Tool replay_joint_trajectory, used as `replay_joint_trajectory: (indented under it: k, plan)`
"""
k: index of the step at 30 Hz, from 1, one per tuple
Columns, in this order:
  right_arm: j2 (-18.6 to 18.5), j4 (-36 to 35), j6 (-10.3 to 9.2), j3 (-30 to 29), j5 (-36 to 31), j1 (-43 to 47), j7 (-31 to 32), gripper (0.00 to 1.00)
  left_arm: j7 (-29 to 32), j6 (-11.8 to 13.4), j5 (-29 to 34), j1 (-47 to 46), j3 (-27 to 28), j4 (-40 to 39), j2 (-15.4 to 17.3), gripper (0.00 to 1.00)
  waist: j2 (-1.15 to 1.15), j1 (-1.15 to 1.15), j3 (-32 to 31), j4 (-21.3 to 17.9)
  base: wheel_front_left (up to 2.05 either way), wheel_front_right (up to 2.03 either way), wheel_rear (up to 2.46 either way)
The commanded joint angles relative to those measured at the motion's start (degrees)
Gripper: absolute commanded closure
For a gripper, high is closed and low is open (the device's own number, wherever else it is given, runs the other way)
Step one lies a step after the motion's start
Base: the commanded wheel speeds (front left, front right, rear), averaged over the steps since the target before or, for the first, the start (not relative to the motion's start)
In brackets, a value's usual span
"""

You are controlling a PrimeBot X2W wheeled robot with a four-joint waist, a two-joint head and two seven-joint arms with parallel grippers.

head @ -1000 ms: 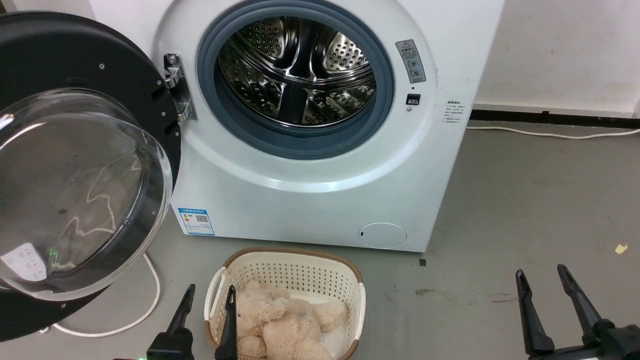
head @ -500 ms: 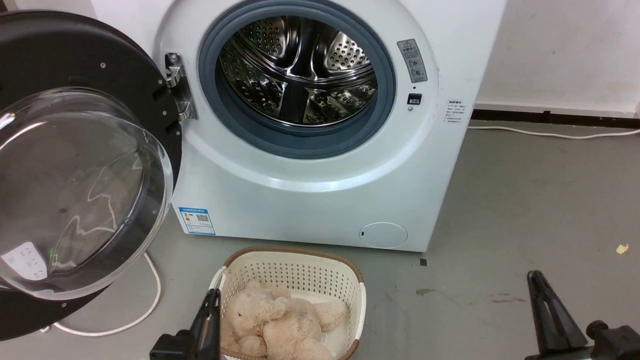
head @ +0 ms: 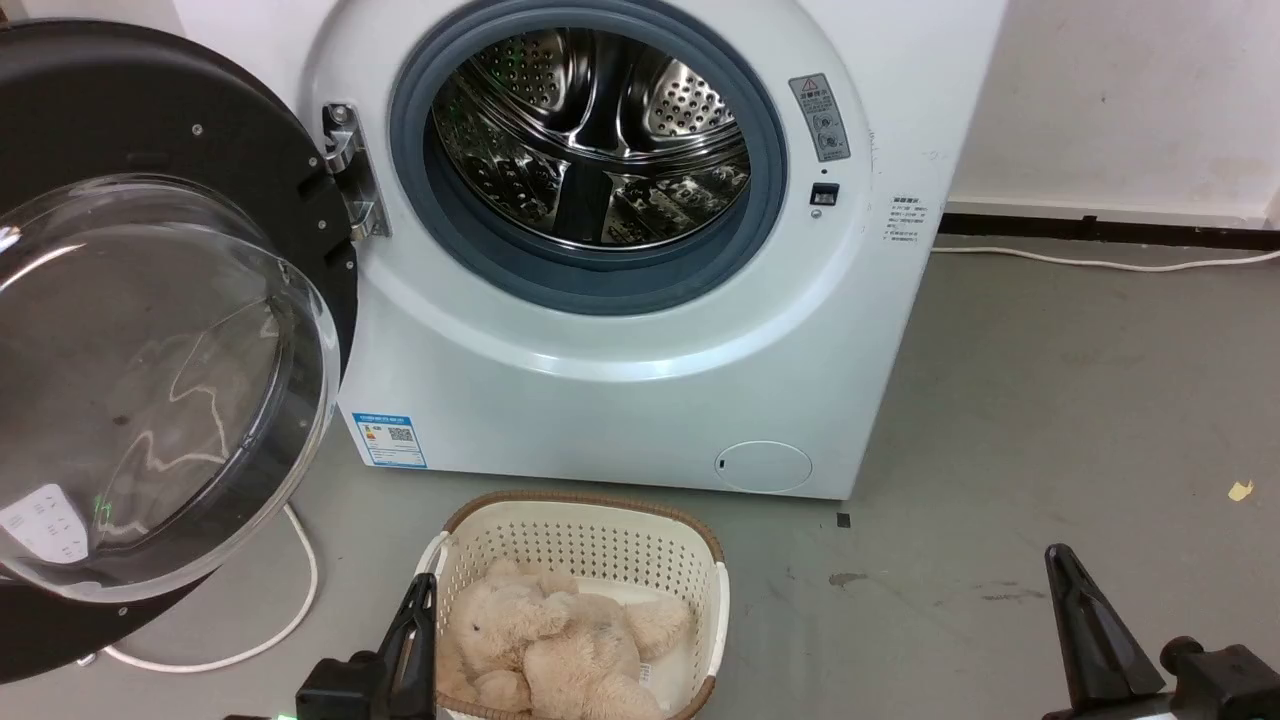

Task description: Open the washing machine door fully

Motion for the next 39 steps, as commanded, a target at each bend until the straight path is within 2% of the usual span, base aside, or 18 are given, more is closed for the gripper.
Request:
replay_joint_trajectory:
  k: [1, 39]
  plan:
    - [0.04, 0.07, 0.01, 0.17, -0.40, -0.97, 0.29, 1.00, 0.22, -0.17, 0.56, -0.57, 0.45, -0.23, -0.45, 1.00, 0.00, 0.00, 0.02, -0.03, 0.00, 0.00, 0.00]
    - [0.10, 0.27, 0.02, 1.78, -1.34, -3.31, 4.75, 1.00, 4.65, -2.72, 3.67, -2.02, 4.39, -2.17, -2.51, 1.00, 0.00, 0.00, 0.76, -1.34, 0.00, 0.00, 0.00]
